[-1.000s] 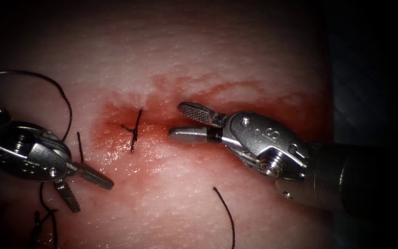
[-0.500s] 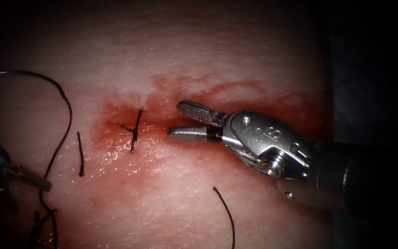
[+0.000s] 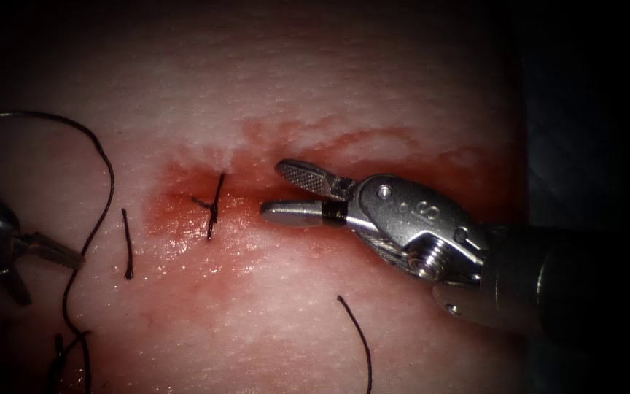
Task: Wound Closure
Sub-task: With the left tool, grasp the suture and pull the needle into view
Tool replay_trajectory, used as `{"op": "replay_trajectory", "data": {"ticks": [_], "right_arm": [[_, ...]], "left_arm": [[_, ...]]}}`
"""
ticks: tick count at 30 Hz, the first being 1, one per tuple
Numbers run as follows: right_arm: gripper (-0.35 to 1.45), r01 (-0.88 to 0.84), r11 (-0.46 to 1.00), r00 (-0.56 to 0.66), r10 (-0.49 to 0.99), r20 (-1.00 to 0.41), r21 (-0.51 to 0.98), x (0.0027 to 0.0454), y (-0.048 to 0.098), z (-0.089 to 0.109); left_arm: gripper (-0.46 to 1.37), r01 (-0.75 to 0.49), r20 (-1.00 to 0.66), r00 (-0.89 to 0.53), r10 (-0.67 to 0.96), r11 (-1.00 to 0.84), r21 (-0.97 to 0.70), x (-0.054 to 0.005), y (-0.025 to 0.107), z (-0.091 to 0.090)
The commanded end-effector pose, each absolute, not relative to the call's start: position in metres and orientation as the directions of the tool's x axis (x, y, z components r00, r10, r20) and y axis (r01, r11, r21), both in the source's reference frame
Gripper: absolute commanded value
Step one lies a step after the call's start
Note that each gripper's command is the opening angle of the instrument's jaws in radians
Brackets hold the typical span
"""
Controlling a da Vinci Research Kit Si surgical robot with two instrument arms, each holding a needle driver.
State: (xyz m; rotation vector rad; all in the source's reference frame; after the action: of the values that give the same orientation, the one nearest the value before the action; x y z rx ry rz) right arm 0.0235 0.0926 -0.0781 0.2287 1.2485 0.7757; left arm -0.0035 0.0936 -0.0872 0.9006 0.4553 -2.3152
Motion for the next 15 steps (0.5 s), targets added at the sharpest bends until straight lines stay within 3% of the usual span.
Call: {"op": "replay_trajectory", "data": {"ticks": [1,13,15], "right_arm": [[0.50,-0.400,0.730,0.105,0.638,-0.763,0.555,0.0235,0.0926,-0.0781],[0.51,-0.400,0.730,0.105,0.637,-0.763,0.554,0.0235,0.0925,-0.0781],[0.52,-0.400,0.730,0.105,0.637,-0.763,0.554,0.0235,0.0925,-0.0782]], "left_arm": [[0.57,0.644,-0.697,-0.585,-0.414,-0.760,-0.089,-0.0036,0.0936,-0.0872],[0.54,0.648,-0.695,-0.588,-0.414,-0.755,-0.099,-0.0048,0.0920,-0.0856],[0.46,0.655,-0.696,-0.589,-0.410,-0.747,-0.114,-0.0053,0.0913,-0.0851]]}}
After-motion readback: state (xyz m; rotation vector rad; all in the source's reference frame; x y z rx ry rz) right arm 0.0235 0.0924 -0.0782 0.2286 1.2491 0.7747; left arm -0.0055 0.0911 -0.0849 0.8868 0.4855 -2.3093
